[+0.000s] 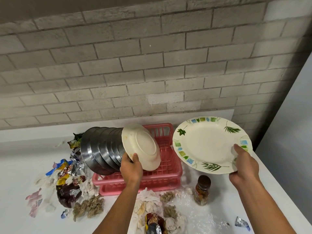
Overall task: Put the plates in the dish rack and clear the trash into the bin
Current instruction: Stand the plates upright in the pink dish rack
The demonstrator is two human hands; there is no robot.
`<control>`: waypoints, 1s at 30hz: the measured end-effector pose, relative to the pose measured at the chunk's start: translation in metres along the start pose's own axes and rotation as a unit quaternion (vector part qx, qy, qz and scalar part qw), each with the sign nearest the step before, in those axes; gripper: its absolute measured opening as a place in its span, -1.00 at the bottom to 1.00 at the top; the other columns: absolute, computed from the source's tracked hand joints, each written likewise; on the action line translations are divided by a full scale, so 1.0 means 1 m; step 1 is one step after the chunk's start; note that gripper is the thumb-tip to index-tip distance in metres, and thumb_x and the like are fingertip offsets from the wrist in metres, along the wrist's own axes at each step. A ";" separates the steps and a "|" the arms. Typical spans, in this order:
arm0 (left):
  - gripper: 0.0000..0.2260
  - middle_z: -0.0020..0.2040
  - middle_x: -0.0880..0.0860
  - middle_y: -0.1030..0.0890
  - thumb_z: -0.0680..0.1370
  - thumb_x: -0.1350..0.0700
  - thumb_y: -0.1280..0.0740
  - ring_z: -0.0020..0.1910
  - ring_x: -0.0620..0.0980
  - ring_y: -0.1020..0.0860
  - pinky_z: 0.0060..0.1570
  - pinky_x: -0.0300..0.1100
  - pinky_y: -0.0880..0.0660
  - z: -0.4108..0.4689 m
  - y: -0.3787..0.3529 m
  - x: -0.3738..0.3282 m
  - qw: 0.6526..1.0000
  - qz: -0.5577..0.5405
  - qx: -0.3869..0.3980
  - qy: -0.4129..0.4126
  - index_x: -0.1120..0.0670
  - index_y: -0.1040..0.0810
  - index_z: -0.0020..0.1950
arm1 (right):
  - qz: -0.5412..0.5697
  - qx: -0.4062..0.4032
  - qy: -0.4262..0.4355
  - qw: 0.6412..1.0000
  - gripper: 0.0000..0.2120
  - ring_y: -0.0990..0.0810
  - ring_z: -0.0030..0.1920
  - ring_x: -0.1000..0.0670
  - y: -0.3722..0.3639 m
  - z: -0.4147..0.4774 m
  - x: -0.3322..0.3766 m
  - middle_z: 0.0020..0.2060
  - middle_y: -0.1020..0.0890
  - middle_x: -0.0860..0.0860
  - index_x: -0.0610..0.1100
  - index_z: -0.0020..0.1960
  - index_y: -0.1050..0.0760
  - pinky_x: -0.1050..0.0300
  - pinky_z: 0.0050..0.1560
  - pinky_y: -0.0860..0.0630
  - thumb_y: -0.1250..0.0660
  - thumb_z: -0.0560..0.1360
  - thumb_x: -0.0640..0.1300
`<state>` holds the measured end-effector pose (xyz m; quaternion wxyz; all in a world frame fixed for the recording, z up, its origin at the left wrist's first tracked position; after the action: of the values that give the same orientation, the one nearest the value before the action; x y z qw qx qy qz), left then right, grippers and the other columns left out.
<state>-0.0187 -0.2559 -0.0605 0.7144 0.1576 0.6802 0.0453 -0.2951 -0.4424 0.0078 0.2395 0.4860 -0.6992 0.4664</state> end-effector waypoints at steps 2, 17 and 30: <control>-0.81 -0.07 0.00 -0.65 0.62 0.15 -0.32 -0.01 0.08 -0.63 -0.03 -0.11 -0.48 0.001 0.004 0.003 1.000 0.011 0.003 0.010 0.09 -0.54 0.23 | -0.002 0.000 0.001 1.000 -0.75 -0.68 -0.02 -0.10 -0.001 -0.001 -0.001 -0.03 -0.68 0.04 -0.01 0.24 -0.53 -0.12 0.04 -0.62 -0.40 0.57 -0.14; -0.62 0.29 -0.02 -0.37 0.57 0.14 -0.39 0.11 -0.08 -0.46 0.10 -0.09 -0.53 -0.027 0.020 -0.046 0.985 0.054 0.019 -0.165 -0.03 -0.40 0.35 | -0.024 0.034 -0.004 0.999 -0.78 -0.67 -0.01 -0.09 -0.012 -0.003 -0.007 0.01 -0.68 0.02 -0.02 0.23 -0.53 0.01 -0.12 -0.60 -0.36 0.59 -0.13; -0.52 0.45 -0.09 -0.48 0.55 0.10 -0.32 0.43 -0.10 -0.40 0.46 -0.02 -0.36 -0.093 -0.031 -0.070 0.803 0.222 0.311 -0.457 -0.09 -0.44 0.49 | -0.076 0.130 0.031 0.988 -0.84 -0.67 0.04 -0.09 -0.055 -0.021 -0.006 0.06 -0.70 -0.04 -0.04 0.17 -0.57 0.04 -0.15 -0.57 -0.32 0.61 -0.14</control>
<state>-0.1201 -0.2891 -0.0043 0.8253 0.5211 0.1988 -0.0885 -0.2454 -0.4261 0.0352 0.2304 0.5498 -0.5862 0.5487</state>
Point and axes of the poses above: each hand's wrist, its own z-axis towards the middle knuckle, its own y-axis out of the back of the hand, x = y × z, the point moved 3 cm from there along z, towards the middle knuckle
